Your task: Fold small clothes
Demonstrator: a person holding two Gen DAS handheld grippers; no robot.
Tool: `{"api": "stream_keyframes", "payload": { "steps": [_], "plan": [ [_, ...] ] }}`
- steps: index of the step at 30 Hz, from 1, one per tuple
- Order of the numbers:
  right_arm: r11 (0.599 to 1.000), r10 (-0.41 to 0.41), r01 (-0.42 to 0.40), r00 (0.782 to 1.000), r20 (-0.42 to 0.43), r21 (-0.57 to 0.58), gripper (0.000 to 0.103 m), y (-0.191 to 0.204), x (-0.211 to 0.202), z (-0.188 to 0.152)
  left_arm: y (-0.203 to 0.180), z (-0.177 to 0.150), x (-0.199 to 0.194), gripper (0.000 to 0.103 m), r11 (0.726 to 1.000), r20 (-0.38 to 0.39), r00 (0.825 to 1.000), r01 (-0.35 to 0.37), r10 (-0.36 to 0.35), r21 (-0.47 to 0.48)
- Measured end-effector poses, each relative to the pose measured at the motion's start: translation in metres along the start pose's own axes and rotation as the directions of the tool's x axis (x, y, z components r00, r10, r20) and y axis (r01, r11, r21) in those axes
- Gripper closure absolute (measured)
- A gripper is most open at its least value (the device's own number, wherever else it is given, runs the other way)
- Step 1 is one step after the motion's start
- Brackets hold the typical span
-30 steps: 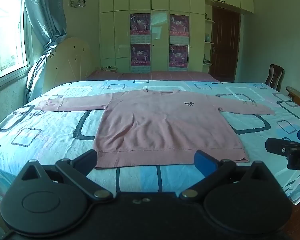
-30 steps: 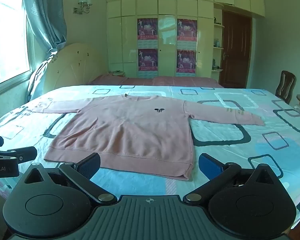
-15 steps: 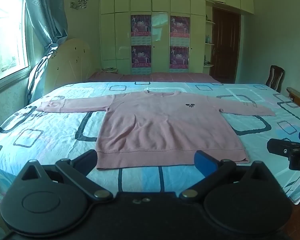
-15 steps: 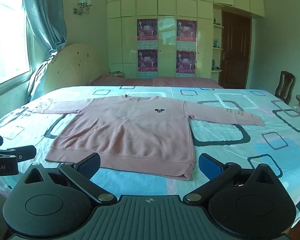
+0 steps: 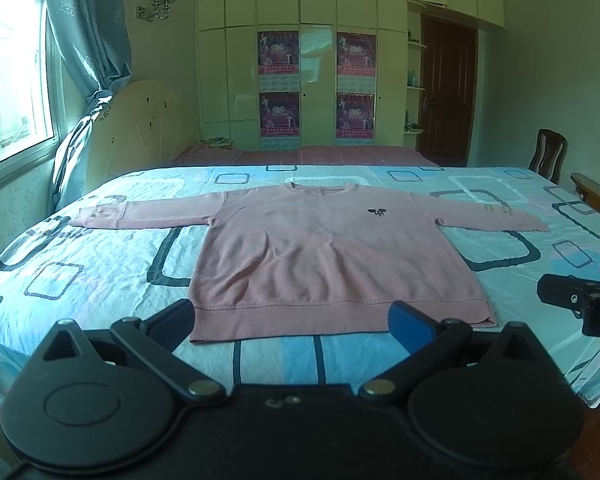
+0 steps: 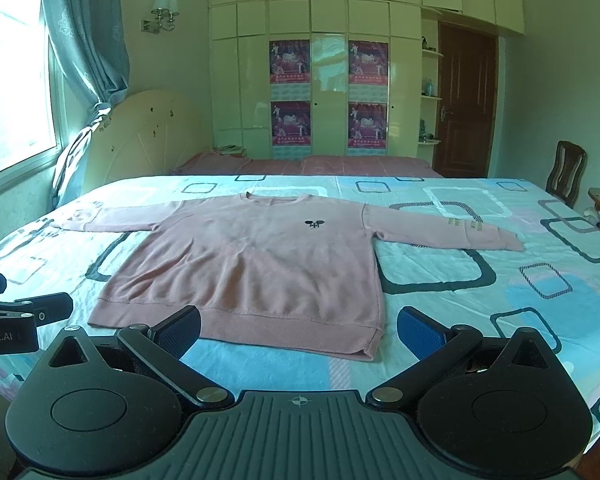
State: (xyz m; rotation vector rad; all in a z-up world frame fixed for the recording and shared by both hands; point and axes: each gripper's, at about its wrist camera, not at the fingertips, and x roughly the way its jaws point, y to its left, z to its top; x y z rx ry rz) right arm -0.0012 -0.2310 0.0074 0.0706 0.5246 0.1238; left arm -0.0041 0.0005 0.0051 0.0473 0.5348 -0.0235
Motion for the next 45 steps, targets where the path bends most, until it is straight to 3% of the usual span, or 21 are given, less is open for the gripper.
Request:
{"api": "stream_keyframes", "payload": {
  "steps": [45],
  "plan": [
    [1.000,0.019,-0.019,1.000,-0.001,-0.008,0.000,-0.0063,0.0030,0.0023,-0.0088,0.0035,0.0009,0.001,1.000,0.006,1.000,-0.016,0.016,0.015]
  ]
}}
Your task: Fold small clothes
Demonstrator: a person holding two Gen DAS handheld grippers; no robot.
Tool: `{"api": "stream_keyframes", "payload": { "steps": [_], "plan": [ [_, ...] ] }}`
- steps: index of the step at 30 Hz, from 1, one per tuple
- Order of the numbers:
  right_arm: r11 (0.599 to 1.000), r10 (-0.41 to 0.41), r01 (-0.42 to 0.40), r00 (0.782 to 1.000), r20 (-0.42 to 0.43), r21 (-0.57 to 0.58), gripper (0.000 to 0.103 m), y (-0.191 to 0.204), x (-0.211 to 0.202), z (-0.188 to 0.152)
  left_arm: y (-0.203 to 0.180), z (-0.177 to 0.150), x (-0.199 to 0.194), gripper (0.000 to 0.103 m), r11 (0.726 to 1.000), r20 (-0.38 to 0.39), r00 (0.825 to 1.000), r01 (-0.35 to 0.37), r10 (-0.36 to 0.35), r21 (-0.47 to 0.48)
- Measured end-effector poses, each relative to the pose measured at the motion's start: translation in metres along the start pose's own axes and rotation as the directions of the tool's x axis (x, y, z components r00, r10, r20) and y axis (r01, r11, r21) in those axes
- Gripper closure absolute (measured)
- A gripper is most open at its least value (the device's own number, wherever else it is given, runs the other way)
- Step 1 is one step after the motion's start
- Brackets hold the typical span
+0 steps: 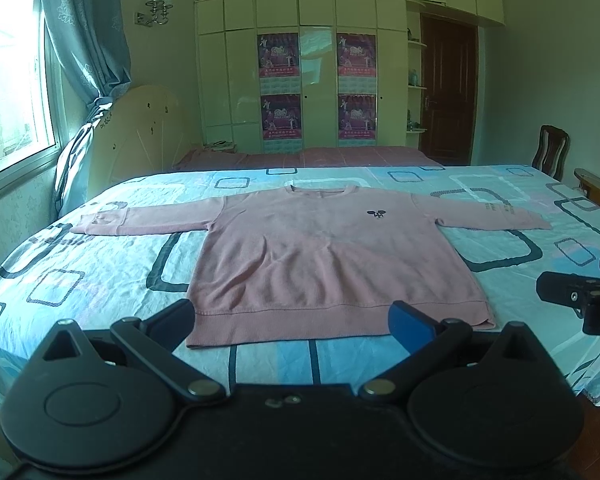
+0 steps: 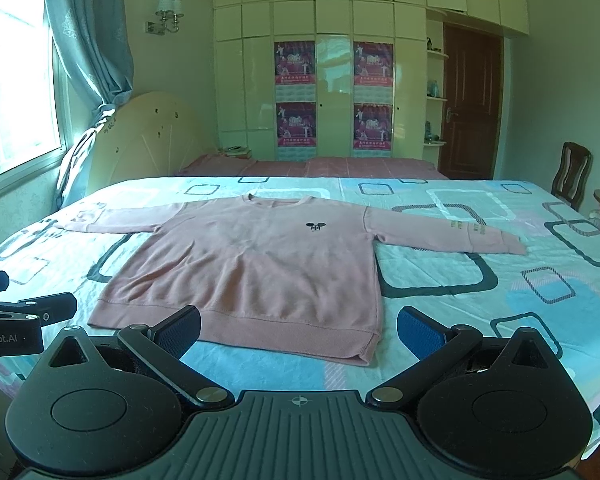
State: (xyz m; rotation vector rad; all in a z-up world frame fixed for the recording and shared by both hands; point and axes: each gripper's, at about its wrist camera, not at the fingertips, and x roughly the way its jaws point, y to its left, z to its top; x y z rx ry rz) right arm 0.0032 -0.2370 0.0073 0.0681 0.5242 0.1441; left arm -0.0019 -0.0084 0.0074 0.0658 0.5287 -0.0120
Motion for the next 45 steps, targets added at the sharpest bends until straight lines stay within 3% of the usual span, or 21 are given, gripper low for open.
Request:
{"api": "stream_keyframes", "payload": {
  "steps": [24,33,36,38,42,45],
  "plan": [
    [1.000,0.002,-0.001,1.000,-0.009,0.020,0.000,-0.009,0.016,0.004,0.007,0.002,0.016,0.000,1.000,-0.015,1.000,-0.007,0.006,-0.025],
    [0.997,-0.046,0.047,0.999,-0.013,0.055,0.000,-0.029,0.056,0.018,0.013,0.021,0.066,0.000,0.991,-0.024,0.996,0.083,-0.086,-0.100],
    [0.995,-0.073,0.074,0.997,-0.014,0.067,0.000,-0.038,0.075,0.025,0.013,0.029,0.088,0.000,0.991,-0.025,0.996,0.081,-0.084,-0.110],
    [0.993,-0.090,0.091,0.996,-0.012,0.075,0.000,-0.044,0.088,0.032,0.014,0.037,0.102,0.000,0.985,-0.032,0.990,0.130,-0.134,-0.111],
    [0.987,-0.128,0.128,0.992,-0.007,0.095,0.000,-0.054,0.116,0.048,0.015,0.058,0.127,0.000,0.992,-0.018,0.994,0.103,-0.105,-0.077],
    [0.980,-0.156,0.155,0.988,-0.001,0.121,0.000,-0.062,0.135,0.061,0.020,0.072,0.146,0.001,0.992,-0.019,0.992,0.120,-0.121,-0.048]
  ]
}}
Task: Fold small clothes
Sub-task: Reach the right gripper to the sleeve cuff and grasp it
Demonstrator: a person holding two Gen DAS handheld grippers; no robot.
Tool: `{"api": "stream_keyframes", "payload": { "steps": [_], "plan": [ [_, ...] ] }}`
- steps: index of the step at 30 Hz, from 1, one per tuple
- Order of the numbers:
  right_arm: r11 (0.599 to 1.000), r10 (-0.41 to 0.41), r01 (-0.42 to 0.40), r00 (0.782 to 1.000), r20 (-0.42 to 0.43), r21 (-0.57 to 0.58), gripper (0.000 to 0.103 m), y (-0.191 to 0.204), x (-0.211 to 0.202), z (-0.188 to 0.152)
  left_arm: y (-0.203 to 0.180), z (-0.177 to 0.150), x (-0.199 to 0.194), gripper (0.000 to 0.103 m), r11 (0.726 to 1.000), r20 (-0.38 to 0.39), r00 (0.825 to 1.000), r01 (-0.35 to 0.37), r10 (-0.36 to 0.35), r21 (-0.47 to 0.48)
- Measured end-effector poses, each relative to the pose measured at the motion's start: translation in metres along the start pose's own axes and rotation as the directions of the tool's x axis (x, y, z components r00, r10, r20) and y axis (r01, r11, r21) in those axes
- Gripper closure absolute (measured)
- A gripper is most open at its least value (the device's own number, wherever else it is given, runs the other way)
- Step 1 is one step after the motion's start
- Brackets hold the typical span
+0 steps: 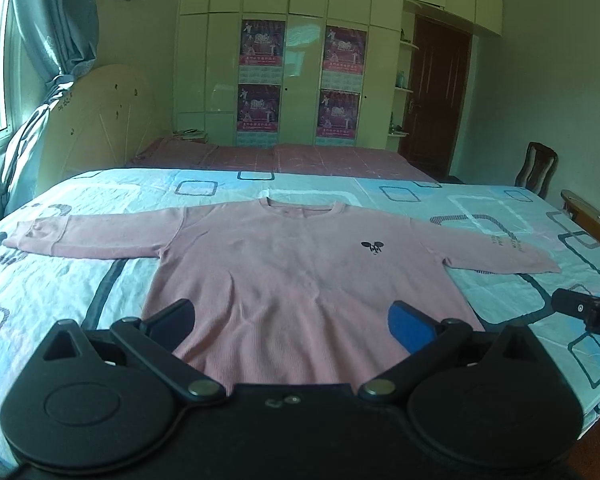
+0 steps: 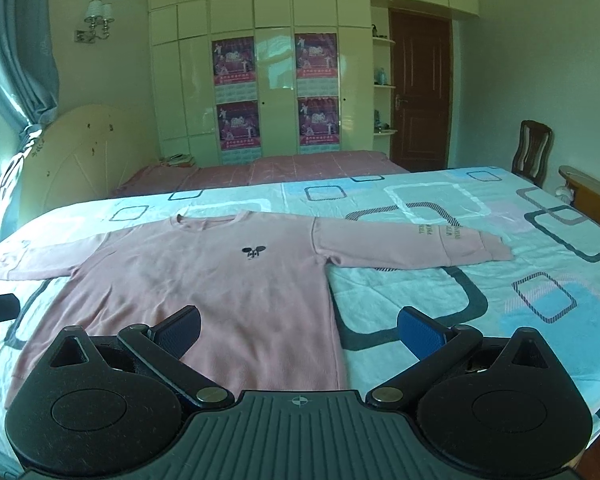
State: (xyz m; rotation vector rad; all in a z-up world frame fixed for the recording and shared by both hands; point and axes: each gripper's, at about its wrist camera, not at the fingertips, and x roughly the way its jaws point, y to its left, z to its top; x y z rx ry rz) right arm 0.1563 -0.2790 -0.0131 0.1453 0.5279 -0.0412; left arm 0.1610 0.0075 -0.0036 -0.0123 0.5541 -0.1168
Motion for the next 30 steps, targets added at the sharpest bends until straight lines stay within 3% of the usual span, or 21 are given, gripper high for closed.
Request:
{"api": "stream_keyframes", "payload": {
  "steps": [4,10,13,17,25,26,27,28,30],
  "plan": [
    [0.999,-0.032,0.031,0.999,0.013,0.028,0.000,-0.009,0.024,0.012,0.007,0.006,0.021,0.000,1.000,0.024,1.000,0.003,-0.004,0.017],
    [0.993,-0.088,0.087,0.996,0.008,0.079,0.000,-0.046,0.052,0.023,0.000,0.010,0.058,0.001,1.000,-0.015,1.000,-0.004,0.004,0.011],
    [0.980,-0.124,0.127,0.992,-0.033,0.152,0.000,-0.083,0.077,0.029,-0.013,0.015,0.080,0.001,1.000,-0.038,0.999,0.014,-0.013,0.020],
    [0.958,-0.149,0.150,0.989,-0.021,0.244,0.000,-0.144,0.113,0.040,-0.039,0.021,0.116,0.001,0.999,-0.069,0.997,0.032,-0.029,0.039],
    [0.912,-0.176,0.193,0.981,-0.080,0.361,0.001,-0.262,0.205,0.056,-0.111,0.047,0.202,0.001,0.996,-0.161,0.987,0.020,-0.006,0.085],
    [0.906,-0.170,0.193,0.981,-0.093,0.376,0.013,-0.274,0.214,0.055,-0.120,0.050,0.211,0.001,0.995,-0.172,0.985,0.018,-0.001,0.096],
    [0.898,-0.163,0.196,0.980,-0.116,0.394,0.038,-0.286,0.224,0.053,-0.128,0.052,0.219,0.001,0.994,-0.181,0.983,0.018,0.001,0.103],
    [0.887,-0.158,0.204,0.977,-0.142,0.415,0.045,-0.296,0.234,0.050,-0.137,0.055,0.227,0.001,0.994,-0.190,0.982,0.018,0.003,0.108],
    [0.863,-0.143,0.207,0.975,-0.171,0.460,0.046,-0.317,0.250,0.043,-0.150,0.058,0.237,0.001,0.993,-0.202,0.979,0.019,0.004,0.113]
  ]
}}
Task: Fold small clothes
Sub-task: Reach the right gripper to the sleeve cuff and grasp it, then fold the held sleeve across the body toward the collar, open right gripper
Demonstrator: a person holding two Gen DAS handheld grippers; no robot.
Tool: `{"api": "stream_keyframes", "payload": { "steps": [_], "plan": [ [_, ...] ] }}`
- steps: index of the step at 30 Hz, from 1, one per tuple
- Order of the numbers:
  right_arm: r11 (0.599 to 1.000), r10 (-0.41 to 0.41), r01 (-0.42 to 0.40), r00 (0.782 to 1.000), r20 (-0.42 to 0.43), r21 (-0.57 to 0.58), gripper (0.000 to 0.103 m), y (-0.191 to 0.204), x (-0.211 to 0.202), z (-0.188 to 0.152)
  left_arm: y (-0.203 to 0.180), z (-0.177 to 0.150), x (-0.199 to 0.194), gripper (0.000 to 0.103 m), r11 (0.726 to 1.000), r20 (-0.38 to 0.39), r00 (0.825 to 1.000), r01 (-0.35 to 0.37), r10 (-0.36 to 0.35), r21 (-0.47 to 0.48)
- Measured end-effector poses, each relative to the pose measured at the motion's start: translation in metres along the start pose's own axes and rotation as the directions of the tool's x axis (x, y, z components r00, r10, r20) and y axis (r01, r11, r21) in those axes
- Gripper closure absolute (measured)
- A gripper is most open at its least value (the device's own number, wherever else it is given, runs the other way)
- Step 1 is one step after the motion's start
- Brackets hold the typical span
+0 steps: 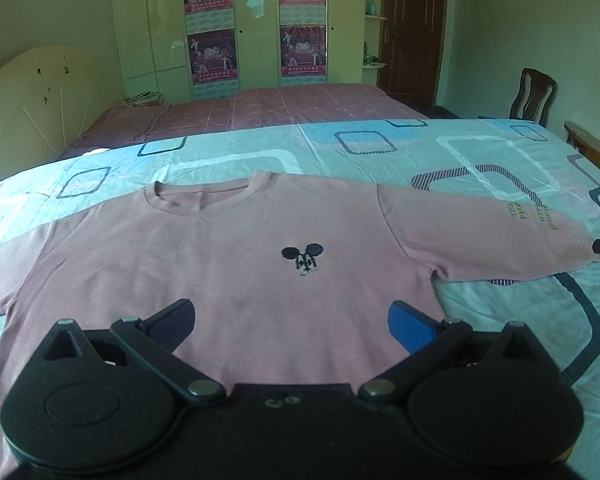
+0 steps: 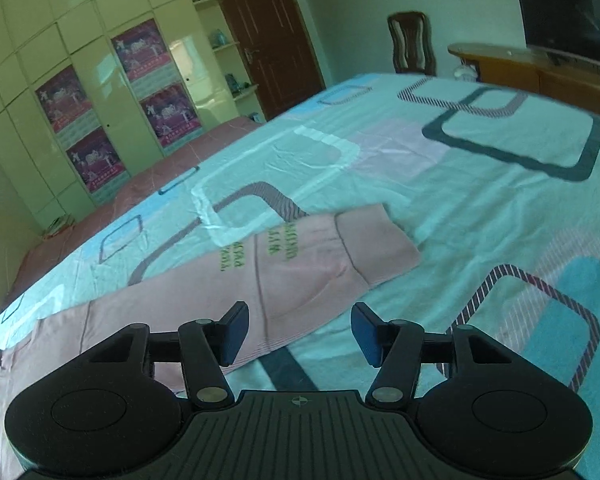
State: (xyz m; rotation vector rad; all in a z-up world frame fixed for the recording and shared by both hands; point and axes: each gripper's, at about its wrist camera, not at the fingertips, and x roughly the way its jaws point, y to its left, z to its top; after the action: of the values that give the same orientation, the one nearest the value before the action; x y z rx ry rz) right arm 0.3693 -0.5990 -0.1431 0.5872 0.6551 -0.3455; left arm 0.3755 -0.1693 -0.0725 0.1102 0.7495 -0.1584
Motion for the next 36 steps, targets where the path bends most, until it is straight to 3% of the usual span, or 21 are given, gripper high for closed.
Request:
{"api": "stream_keyframes", "payload": {
  "steps": [8,11,12,14,21,25,30,36],
  "plan": [
    [0.979,0.053,-0.047,0.998,-0.026,0.199,0.047,-0.055,0.043,0.012,-0.016,0.010,0.029,0.001,1.000,-0.071,0.997,-0.023,0.024,0.007],
    [0.969,0.060,-0.051,0.998,-0.030,0.242,0.068,-0.064,0.050,0.016,-0.008,0.014,0.032,0.001,0.999,-0.080,0.996,-0.035,0.034,-0.010],
    [0.970,0.051,-0.042,0.998,-0.030,0.241,0.080,-0.064,0.051,0.017,-0.005,0.016,0.035,0.001,0.999,-0.081,0.996,-0.043,0.042,-0.016],
    [0.976,0.031,-0.024,0.999,-0.029,0.218,0.088,-0.064,0.051,0.019,0.004,0.017,0.037,0.002,0.998,-0.086,0.995,-0.053,0.051,-0.029],
    [0.998,-0.052,0.053,0.999,-0.017,0.039,0.095,-0.031,0.047,0.028,0.056,0.012,0.043,0.007,0.993,-0.119,0.989,-0.095,0.086,-0.074],
    [0.998,-0.008,0.011,0.999,0.047,-0.064,0.095,0.017,0.024,0.028,0.101,0.004,0.044,0.007,0.988,-0.109,0.989,-0.110,0.098,-0.105],
    [0.968,0.112,-0.096,0.992,0.055,-0.231,0.096,0.126,0.007,0.001,0.158,-0.005,0.048,0.012,0.988,-0.103,0.993,-0.073,0.059,-0.135],
    [0.864,0.286,-0.288,0.956,-0.070,-0.413,0.096,0.280,0.011,-0.080,0.224,-0.017,0.041,0.015,0.988,-0.093,0.996,-0.031,0.017,-0.154]
  ]
}}
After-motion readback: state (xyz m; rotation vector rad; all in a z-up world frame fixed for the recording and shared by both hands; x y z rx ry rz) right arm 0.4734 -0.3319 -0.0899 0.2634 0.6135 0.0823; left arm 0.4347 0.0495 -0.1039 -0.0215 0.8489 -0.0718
